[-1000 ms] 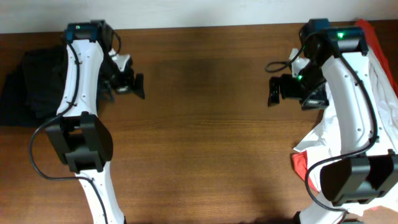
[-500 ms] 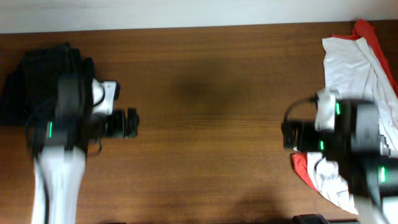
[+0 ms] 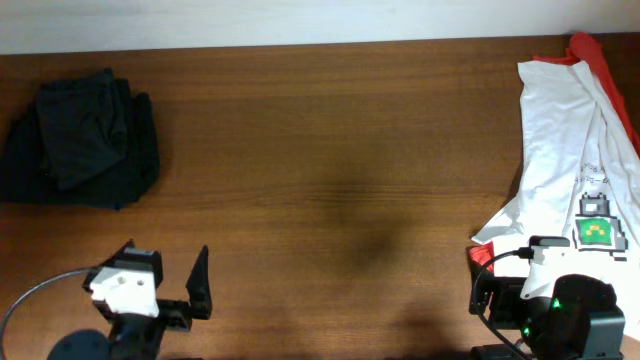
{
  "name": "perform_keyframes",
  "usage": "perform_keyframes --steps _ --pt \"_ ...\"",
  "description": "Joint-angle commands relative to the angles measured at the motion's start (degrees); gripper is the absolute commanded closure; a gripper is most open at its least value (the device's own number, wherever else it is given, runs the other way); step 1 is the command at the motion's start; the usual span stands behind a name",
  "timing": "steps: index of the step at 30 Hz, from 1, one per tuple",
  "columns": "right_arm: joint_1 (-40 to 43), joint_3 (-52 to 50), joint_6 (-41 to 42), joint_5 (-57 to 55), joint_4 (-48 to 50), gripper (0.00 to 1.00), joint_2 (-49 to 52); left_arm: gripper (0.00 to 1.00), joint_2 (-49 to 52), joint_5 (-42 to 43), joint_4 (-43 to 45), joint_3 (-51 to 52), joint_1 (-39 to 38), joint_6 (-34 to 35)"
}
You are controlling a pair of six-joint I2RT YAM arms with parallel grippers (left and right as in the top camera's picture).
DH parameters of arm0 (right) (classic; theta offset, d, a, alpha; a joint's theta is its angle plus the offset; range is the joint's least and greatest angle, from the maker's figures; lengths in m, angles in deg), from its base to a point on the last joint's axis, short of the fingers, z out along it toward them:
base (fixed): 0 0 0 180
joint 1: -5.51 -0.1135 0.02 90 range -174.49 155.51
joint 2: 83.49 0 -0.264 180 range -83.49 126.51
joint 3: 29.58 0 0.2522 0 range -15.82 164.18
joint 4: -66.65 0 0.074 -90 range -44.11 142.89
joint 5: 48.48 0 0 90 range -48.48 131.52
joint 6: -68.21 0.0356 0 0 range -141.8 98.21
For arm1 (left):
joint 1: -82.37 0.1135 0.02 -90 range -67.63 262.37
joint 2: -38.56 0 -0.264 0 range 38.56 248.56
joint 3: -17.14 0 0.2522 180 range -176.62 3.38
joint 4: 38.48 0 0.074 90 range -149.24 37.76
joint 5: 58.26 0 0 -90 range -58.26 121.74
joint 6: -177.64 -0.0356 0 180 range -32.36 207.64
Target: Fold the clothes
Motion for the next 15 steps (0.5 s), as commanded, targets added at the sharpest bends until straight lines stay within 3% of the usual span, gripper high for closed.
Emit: perform_keyframes --steps 1,15 --pt "0.3 -0.3 0.4 -1.1 0.1 0.01 -0.3 0.01 -0.4 -0.6 -0.1 0.7 0.2 0.2" --pt "0.4 -0.3 0.2 -4.4 0.4 0.01 -0.5 0.01 -0.4 -0.6 -0.6 0.7 0.2 0.2"
